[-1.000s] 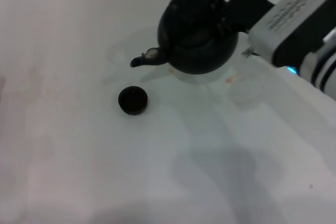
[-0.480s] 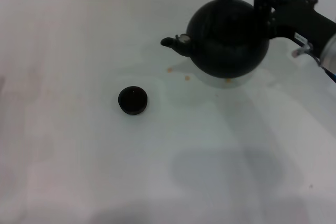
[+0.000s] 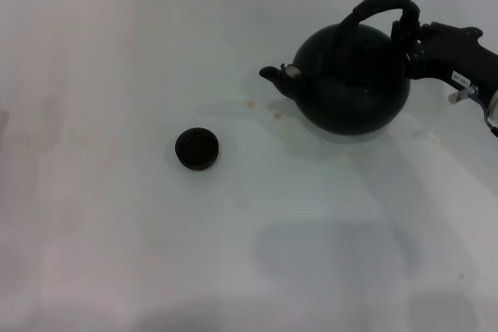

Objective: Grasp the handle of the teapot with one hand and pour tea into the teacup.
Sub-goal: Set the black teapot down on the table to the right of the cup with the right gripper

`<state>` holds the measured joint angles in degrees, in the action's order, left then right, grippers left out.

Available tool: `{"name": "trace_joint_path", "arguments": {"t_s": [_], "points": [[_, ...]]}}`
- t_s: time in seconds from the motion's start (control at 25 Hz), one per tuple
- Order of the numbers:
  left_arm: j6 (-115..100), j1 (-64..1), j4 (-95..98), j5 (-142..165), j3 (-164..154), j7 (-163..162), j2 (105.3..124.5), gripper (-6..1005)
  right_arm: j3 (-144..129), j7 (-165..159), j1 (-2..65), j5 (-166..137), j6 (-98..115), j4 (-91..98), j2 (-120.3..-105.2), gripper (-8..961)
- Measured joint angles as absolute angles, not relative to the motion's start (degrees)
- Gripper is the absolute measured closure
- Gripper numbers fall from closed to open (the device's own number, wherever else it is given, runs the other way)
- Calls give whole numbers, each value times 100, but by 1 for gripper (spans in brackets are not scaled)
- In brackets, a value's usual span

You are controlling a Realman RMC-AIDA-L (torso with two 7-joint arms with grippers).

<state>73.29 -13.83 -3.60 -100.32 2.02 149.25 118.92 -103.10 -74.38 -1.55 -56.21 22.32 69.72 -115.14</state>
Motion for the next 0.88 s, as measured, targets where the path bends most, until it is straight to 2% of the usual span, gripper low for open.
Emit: {"name": "trace_joint_path", "arguments": {"t_s": [0.88], "points": [[7303,-1398,-388,-10028,164,14932,11892,111,-10082,-7495,21,-5459,2391,6366,-11510,839]]}}
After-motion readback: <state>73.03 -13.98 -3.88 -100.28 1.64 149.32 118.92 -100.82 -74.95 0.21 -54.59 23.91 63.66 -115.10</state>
